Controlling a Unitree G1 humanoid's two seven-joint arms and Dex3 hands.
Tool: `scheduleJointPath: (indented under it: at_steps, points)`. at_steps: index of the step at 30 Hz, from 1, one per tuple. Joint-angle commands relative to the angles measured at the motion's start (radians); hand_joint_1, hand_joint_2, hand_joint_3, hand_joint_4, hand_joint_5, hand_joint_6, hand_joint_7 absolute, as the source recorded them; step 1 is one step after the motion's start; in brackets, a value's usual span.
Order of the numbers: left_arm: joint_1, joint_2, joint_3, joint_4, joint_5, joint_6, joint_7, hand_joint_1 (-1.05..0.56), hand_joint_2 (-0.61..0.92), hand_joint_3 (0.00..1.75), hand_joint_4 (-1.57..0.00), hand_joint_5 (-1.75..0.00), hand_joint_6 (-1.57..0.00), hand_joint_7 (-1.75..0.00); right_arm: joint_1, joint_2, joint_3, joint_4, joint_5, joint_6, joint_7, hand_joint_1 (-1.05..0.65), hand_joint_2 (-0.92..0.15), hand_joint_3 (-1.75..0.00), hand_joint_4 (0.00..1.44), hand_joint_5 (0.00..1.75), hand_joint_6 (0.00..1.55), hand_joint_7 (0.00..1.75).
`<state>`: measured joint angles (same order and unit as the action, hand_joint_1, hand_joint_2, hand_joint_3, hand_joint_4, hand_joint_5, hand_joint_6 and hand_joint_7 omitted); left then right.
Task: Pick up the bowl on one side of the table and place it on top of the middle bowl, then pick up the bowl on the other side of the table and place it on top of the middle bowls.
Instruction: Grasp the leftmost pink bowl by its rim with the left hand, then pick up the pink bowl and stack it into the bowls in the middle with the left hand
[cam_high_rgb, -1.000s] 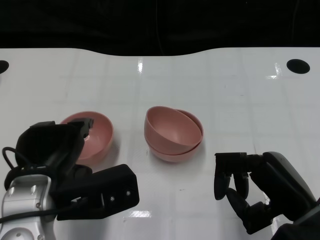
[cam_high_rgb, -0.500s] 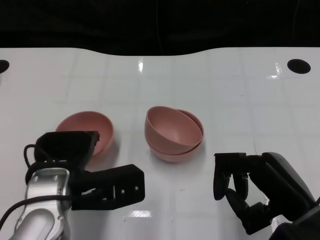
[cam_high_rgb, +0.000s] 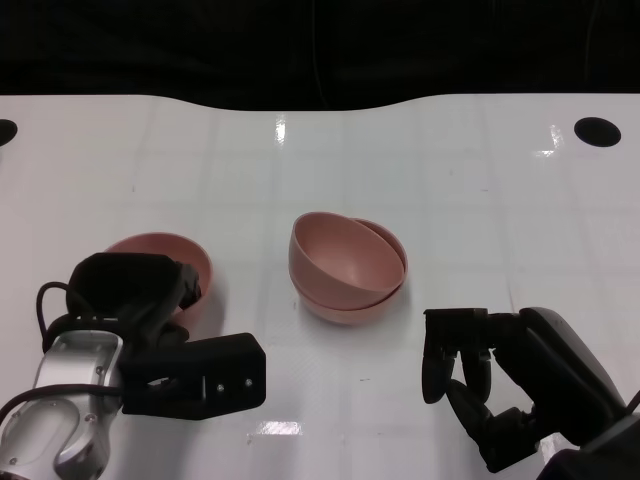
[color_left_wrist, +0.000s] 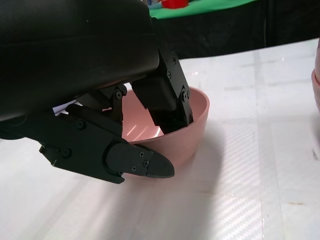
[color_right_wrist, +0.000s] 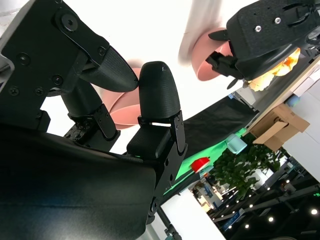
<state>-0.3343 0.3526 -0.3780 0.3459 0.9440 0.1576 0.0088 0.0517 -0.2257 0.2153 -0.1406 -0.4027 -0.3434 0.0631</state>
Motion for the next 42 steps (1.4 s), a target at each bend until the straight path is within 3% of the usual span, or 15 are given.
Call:
scheduleJointPath:
  at_steps: [1,5,6,7,9,18,23,25,31,34,37,42]
  points:
    - [-0.013,0.036,0.021,-0.03,-0.019,-0.014,0.035,-0.31,0.92,0.33,-0.83,-1.75,-0.7,-1.17,0.011,-0.006,-0.009,-0.009,0.01,-0.004,-0.002,-0.05,-0.09,-1.74,0.99,1.75,0.85,1.57]
    - [-0.014,0.056,0.039,-0.073,-0.033,-0.02,0.04,-0.27,0.92,0.31,-0.83,-1.75,-0.65,-1.4,0.012,-0.005,-0.01,-0.011,0.003,-0.001,-0.007,-0.04,-0.09,-1.74,0.99,1.75,0.84,1.57]
    - [-0.013,0.059,0.043,-0.082,-0.035,-0.023,0.044,-0.25,0.91,0.32,-0.83,-1.75,-0.6,-1.58,0.011,-0.005,-0.011,-0.01,-0.001,-0.001,-0.009,-0.04,-0.09,-1.74,0.99,1.75,0.84,1.57]
    - [-0.015,0.064,0.051,-0.1,-0.042,-0.021,0.036,-0.24,0.9,0.32,-0.84,-1.75,-0.58,-1.65,0.011,-0.005,-0.011,-0.012,0.001,0.003,-0.006,-0.04,-0.09,-1.74,0.99,1.75,0.85,1.57]
    - [-0.016,0.072,0.061,-0.132,-0.053,-0.015,0.016,-0.24,0.91,0.35,-0.84,-1.75,-0.56,-1.71,0.011,-0.007,-0.012,-0.014,0.01,0.008,0.003,-0.04,-0.09,-1.73,0.99,1.75,0.85,1.57]
    - [-0.033,0.094,0.085,-0.254,-0.074,-0.03,-0.012,-0.23,0.81,0.49,-0.82,-1.75,-0.58,-1.74,0.008,-0.007,-0.016,-0.006,0.001,-0.001,-0.007,-0.03,-0.1,-1.73,0.98,1.75,0.84,1.56]
    - [-0.063,0.092,0.089,-0.268,-0.104,-0.092,0.021,-0.19,0.66,0.69,-0.86,-1.75,-0.62,-1.75,0.008,-0.008,-0.017,-0.006,0.006,0.002,-0.002,-0.04,-0.09,-1.72,0.99,1.75,0.85,1.56]
    - [-0.081,0.092,0.09,-0.254,-0.112,-0.135,0.047,-0.17,0.56,0.87,-0.88,-1.75,-0.65,-1.75,0.009,-0.009,-0.017,-0.006,0.008,0.001,0.0,-0.04,-0.1,-1.72,0.99,1.75,0.86,1.56]
    - [-0.153,0.092,0.085,-0.203,-0.122,-0.233,0.078,-0.21,0.52,1.0,-0.86,-1.75,-0.66,-1.75,0.015,-0.009,-0.016,-0.011,0.006,0.001,0.0,-0.04,-0.1,-1.72,0.99,1.75,0.85,1.56]
    - [-0.188,0.078,0.081,-0.18,-0.122,-0.248,0.077,-0.22,0.51,1.04,-0.87,-1.75,-0.66,-1.71,0.017,-0.008,-0.015,-0.009,0.004,-0.003,-0.004,-0.04,-0.1,-1.72,0.99,1.75,0.85,1.56]
    - [-0.22,0.064,0.07,-0.163,-0.118,-0.243,0.064,-0.25,0.55,0.99,-0.86,-1.75,-0.75,-1.49,0.017,-0.006,-0.016,-0.004,0.013,-0.013,-0.005,-0.03,-0.1,-1.72,0.99,1.75,0.85,1.56]
    - [-0.269,0.042,0.043,-0.135,-0.105,-0.243,0.054,-0.28,0.57,0.9,-0.89,-1.75,-0.77,-1.54,0.015,0.001,-0.011,0.003,0.006,-0.011,-0.01,-0.02,-0.1,-1.72,0.98,1.75,0.85,1.56]
